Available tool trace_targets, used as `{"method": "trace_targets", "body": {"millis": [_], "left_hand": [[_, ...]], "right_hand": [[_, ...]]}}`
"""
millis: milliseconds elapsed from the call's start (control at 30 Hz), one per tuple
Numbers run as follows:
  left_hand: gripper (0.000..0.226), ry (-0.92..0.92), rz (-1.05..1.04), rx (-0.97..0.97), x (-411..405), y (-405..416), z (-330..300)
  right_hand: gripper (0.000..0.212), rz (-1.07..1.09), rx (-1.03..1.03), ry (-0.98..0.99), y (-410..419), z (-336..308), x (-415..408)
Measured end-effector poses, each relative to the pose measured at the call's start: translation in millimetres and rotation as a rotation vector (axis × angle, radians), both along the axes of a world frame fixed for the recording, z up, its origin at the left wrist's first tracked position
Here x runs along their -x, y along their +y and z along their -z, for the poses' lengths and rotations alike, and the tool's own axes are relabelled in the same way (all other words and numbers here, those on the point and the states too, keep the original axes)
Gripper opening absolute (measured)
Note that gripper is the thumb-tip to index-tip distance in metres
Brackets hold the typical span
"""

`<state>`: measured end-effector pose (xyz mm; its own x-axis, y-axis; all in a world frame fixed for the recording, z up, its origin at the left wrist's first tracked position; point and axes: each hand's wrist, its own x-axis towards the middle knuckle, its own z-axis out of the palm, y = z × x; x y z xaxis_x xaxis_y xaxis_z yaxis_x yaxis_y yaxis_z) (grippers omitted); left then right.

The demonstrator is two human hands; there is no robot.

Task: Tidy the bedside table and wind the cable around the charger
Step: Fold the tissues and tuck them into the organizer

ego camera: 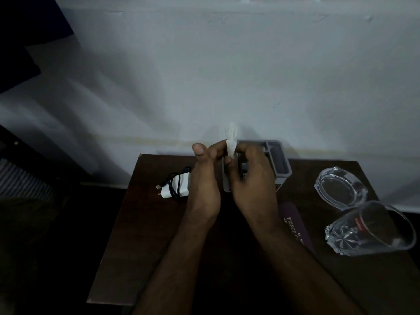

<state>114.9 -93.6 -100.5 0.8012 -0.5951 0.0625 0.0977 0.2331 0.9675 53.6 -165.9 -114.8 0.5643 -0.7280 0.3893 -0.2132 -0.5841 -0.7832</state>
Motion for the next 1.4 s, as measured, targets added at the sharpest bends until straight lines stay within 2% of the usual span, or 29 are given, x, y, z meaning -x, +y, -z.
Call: {"method": "trace_targets", "body": {"millis": [133, 300, 500, 633, 767, 900, 1033, 1233, 1400], "left_hand": [[0.074, 0.032, -0.031, 0.018, 0, 0, -1], [0.078, 0.030, -0.064, 0.052, 0, 0, -2], [0.085, -0.005, -0.222, -0.060, -4, 2, 1], [0.076, -0.017, -0.256, -0.134, -3, 7, -4], [0.080, -0.064, -0.328, -0.223, 1, 13, -8], [0.085, -0.185, -0.362, -0.284, 8, 20, -15], [0.065, -0.272, -0.385, -0.298, 16, 28, -17], [0.021, -0.433, -0.343, -0.349, 35, 40, -15], [0.014, -0.464, -0.330, -0.393, 56, 50, -14]], "right_hand": [[0.026, 0.002, 0.049, 0.074, 0, 2, 1], [0.024, 0.035, 0.079, 0.067, -6, 2, 3], [0.024, -0.035, 0.167, 0.135, -3, 4, 6], [0.027, -0.053, 0.150, 0.149, -2, 3, 8], [0.032, -0.054, 0.125, 0.135, 1, -1, 11], [0.031, -0.032, 0.120, 0.123, 3, -9, 18], [0.030, -0.007, 0.105, 0.145, 4, -19, 30], [0.027, 0.013, 0.128, 0.157, 15, -25, 57], [0.028, 0.040, 0.140, 0.158, 30, -25, 84]]}}
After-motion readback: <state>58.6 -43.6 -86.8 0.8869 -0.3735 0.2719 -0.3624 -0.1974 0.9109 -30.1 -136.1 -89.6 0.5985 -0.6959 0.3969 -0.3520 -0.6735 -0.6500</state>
